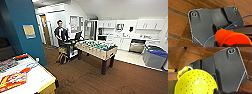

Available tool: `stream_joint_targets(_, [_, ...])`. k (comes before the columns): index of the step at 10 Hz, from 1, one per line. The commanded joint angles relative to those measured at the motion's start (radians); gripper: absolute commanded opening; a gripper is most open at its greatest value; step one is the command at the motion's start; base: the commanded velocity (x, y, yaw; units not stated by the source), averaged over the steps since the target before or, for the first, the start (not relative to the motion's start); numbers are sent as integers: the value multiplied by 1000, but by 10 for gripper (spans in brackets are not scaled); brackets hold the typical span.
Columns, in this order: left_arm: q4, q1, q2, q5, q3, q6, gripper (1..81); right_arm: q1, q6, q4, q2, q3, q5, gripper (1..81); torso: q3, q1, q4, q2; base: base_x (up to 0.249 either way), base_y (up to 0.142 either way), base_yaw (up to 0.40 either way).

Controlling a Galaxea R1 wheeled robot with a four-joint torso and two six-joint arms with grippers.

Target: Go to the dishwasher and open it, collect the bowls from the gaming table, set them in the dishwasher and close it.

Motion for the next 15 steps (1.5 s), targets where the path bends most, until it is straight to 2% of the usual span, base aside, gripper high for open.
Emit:
stream_joint_targets(1, [-11, -52, -8, 39, 3, -2, 10, 46, -1, -14, -4, 1, -28, 10, 0, 0, 0, 0, 0, 0, -399])
stream_joint_targets(11, [-19, -52, -16, 37, 3, -2, 10, 48, -1, -15, -4, -2, -28, 10, 0, 0, 0, 0, 0, 0, -396])
stream_joint_targets(15, [-18, -51, -21, 28, 9, -2, 10, 48, -2, -15, -6, -2, -28, 10, 0, 0, 0, 0, 0, 0, -79])
